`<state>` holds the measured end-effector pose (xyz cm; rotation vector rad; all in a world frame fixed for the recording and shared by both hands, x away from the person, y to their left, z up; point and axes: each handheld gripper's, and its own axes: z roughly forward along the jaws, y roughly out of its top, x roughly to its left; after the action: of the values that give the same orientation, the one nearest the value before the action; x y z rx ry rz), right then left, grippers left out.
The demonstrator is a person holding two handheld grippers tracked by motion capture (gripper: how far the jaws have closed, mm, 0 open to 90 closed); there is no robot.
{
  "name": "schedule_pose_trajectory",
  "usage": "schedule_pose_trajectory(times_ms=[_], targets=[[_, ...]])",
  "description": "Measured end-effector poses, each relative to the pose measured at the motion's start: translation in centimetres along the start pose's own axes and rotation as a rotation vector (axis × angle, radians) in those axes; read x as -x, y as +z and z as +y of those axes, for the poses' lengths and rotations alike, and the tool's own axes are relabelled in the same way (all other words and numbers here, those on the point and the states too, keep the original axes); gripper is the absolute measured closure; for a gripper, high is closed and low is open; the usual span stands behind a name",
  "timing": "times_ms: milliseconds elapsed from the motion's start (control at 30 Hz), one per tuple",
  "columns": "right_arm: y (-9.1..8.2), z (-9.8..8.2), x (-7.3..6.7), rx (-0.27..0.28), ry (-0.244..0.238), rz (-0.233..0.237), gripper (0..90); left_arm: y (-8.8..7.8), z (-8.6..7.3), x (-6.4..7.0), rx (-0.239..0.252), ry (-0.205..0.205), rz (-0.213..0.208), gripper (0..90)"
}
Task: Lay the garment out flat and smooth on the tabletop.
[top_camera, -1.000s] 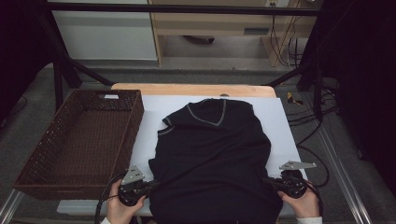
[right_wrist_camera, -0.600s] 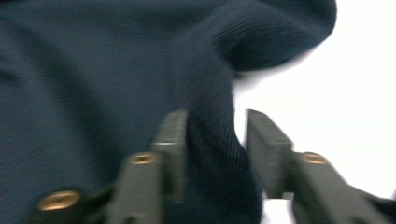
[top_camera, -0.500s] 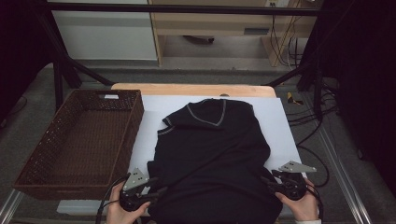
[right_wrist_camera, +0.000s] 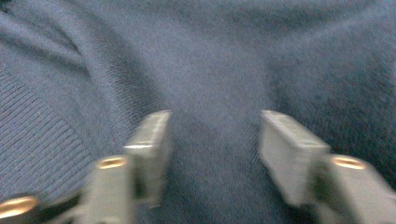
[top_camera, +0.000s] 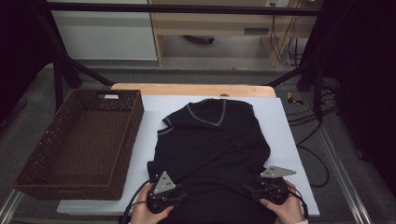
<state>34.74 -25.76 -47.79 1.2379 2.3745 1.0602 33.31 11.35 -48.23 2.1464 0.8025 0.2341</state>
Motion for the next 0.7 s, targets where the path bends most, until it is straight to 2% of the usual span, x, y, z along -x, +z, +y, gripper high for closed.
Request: schedule_pose_trajectory(times_ms=[33, 67, 100, 133, 167, 200, 233, 267, 367, 400, 433, 467, 500, 533, 567, 600, 633, 667, 700], targets=[[0.0, 0.0, 0.0, 0.000, 0.000, 0.000, 50.2, 0.1, 0.1, 0.0, -0.003, 0.004, 0.002, 63.3], [0.1, 0.1, -0.1, 0.000, -0.005, -0.001, 57.2, 0.1, 0.1, 0.0, -0.006, 0.008, -0.004, 70.5], [0.2, 0.2, -0.2, -0.001, -0.010, 0.003, 67.8, 0.2, 0.1, 0.0, -0.008, 0.010, -0.011, 77.1], [0.4, 0.5, -0.6, -0.019, -0.033, 0.002, 85.2, 0.1, 0.1, 0.0, -0.012, 0.014, -0.020, 85.3], [0.4, 0.5, -0.6, -0.019, -0.033, 0.002, 85.2, 0.0, 0.1, -0.1, -0.022, 0.014, -0.037, 85.3], [0.3, 0.9, -0.9, -0.054, -0.043, 0.013, 89.7, -0.5, 0.1, -0.4, -0.048, 0.011, -0.081, 86.1], [0.3, 0.9, -0.9, -0.054, -0.043, 0.013, 89.7, -0.5, 0.1, -0.4, -0.048, 0.011, -0.081, 86.3], [0.1, 1.0, -1.0, -0.072, -0.043, 0.028, 90.0, -1.0, 0.1, -0.5, -0.051, 0.010, -0.101, 86.3], [-1.0, 1.1, -1.1, -0.068, -0.031, 0.104, 90.0, -3.5, -0.2, -0.7, -0.063, 0.030, -0.160, 86.4], [-2.2, 1.0, -1.4, -0.062, -0.025, 0.172, 90.0, -4.5, -0.3, -0.7, -0.069, 0.039, -0.174, 86.4], [-2.2, 1.0, -1.4, -0.062, -0.025, 0.172, 90.0, -5.5, -0.5, -0.6, -0.081, 0.050, -0.190, 86.4], [-2.7, 1.0, -1.6, -0.062, -0.016, 0.223, 90.0, -6.3, -0.6, -0.6, -0.099, 0.053, -0.201, 86.2], [-3.0, 0.9, -1.8, -0.073, -0.011, 0.269, 89.4, -7.0, -0.7, -0.6, -0.107, 0.058, -0.191, 85.7], [-3.1, 0.8, -2.0, -0.069, -0.017, 0.293, 87.5, -7.4, -0.8, -0.7, -0.107, 0.057, -0.179, 83.7], [-3.2, 0.7, -2.2, -0.054, -0.022, 0.301, 80.8, -7.6, -0.8, -0.9, -0.093, 0.030, -0.170, 75.3], [-3.2, 0.7, -2.0, -0.016, -0.030, 0.227, 67.0, -7.6, -0.8, -1.5, -0.029, -0.025, -0.141, 56.2], [-3.2, 0.7, -1.6, -0.003, -0.020, 0.188, 63.7, -7.5, -0.7, -1.9, -0.009, -0.032, -0.113, 55.8], [-3.1, 0.7, -1.2, 0.021, -0.004, 0.149, 56.3, -7.5, -0.7, -1.9, -0.009, -0.032, -0.113, 51.8], [-3.1, 0.7, -1.2, 0.021, -0.004, 0.149, 56.3, -7.2, -0.6, -2.2, 0.007, -0.036, -0.074, 51.8]])
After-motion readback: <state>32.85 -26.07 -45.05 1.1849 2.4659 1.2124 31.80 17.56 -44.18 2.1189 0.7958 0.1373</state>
